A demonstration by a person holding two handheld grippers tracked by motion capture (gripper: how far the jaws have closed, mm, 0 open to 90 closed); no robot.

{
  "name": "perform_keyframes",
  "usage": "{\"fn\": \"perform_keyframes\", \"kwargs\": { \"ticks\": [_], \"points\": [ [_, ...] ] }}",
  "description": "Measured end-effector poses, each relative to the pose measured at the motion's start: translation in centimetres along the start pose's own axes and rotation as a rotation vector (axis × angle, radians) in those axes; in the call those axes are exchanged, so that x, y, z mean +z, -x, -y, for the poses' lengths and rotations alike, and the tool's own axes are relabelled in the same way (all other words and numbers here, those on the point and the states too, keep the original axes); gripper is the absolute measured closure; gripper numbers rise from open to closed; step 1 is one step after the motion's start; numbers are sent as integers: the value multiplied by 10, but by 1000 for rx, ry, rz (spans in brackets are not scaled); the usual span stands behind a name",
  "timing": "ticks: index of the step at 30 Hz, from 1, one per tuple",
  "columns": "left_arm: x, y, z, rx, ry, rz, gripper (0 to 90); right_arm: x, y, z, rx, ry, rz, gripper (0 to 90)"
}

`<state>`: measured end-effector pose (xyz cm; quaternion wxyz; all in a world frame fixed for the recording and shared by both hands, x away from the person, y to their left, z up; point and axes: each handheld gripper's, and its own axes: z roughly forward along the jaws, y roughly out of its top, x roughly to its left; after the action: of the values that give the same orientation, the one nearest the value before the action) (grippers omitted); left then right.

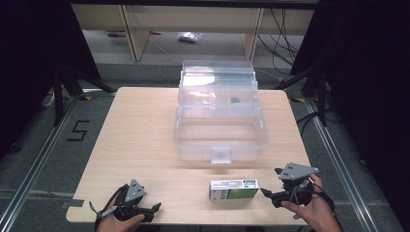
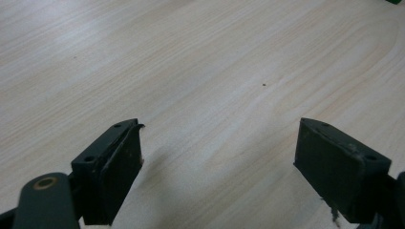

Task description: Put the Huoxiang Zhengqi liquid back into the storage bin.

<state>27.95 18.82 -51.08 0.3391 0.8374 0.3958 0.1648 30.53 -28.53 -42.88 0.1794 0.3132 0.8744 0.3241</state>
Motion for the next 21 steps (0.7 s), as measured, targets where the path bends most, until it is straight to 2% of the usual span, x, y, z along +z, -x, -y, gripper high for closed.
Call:
{"fn": "perform_keyframes", "kwargs": {
  "ticks": [2,5,6,10,12,14,19,20,21],
  "points": [
    [0,1,0,-7,2,5,157,0,-1,-3,-28,0,-9,181],
    [0,0,0,1,-2,1,157,0,-6,-10,-34,-22,-29,167],
    [0,0,0,-1,-1,1,157,-1,-6,-14,-61,-21,-32,171],
    [0,0,0,1,-1,0,156,-2,-10,-23,-90,-44,-45,162],
    [0,0,0,0,-1,1,157,0,-13,-31,-132,-40,-50,160],
    [0,0,0,2,0,0,157,2,-17,-36,-155,-40,-64,167],
    [1,0,1,1,6,0,157,8,-25,-46,-211,-71,-88,168],
    [0,0,0,1,-1,0,157,10,-25,-47,-241,-83,-86,173],
    [0,0,0,0,3,-1,157,11,-29,-49,-218,-94,-104,174]
  ]
}}
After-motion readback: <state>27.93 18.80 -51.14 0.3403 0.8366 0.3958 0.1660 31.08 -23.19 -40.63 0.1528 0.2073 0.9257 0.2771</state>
